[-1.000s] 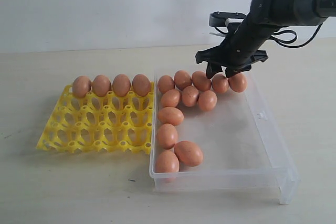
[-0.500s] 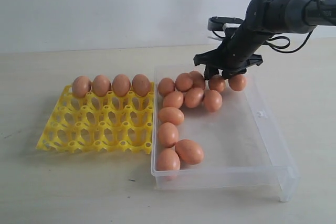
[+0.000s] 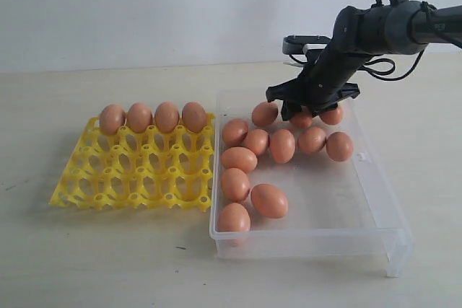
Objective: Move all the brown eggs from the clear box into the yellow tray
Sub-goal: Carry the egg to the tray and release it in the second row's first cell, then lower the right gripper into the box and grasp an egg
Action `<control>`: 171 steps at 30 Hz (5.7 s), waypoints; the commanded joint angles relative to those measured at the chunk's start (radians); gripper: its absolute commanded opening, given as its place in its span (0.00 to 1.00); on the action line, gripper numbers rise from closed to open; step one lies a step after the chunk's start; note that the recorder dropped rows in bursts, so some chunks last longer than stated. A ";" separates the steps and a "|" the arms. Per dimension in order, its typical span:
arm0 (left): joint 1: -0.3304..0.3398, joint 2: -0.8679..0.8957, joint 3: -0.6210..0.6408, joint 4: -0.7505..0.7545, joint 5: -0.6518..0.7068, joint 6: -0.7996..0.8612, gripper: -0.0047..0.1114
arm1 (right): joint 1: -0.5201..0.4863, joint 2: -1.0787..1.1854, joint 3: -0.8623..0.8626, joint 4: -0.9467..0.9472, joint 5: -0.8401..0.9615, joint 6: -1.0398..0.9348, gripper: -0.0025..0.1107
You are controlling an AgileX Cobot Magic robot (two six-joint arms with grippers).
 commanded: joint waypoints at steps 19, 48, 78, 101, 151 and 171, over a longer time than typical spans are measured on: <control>-0.004 -0.006 -0.004 0.002 -0.008 0.000 0.04 | 0.443 -0.436 0.382 0.208 -0.676 -0.052 0.02; -0.004 -0.006 -0.004 0.002 -0.008 0.000 0.04 | 0.612 0.051 0.020 -0.011 -0.834 0.109 0.02; -0.004 -0.006 -0.004 0.002 -0.008 0.000 0.04 | 0.624 0.070 0.010 -0.016 -0.810 0.111 0.59; -0.004 -0.006 -0.004 0.002 -0.008 0.000 0.04 | 0.596 -0.530 0.104 0.000 0.414 -0.110 0.09; -0.004 -0.006 -0.004 0.002 -0.008 0.000 0.04 | 0.274 -0.379 0.630 0.178 -0.131 -0.035 0.50; -0.004 -0.006 -0.004 0.002 -0.008 0.000 0.04 | 0.489 -0.688 0.691 0.159 -0.843 -0.202 0.02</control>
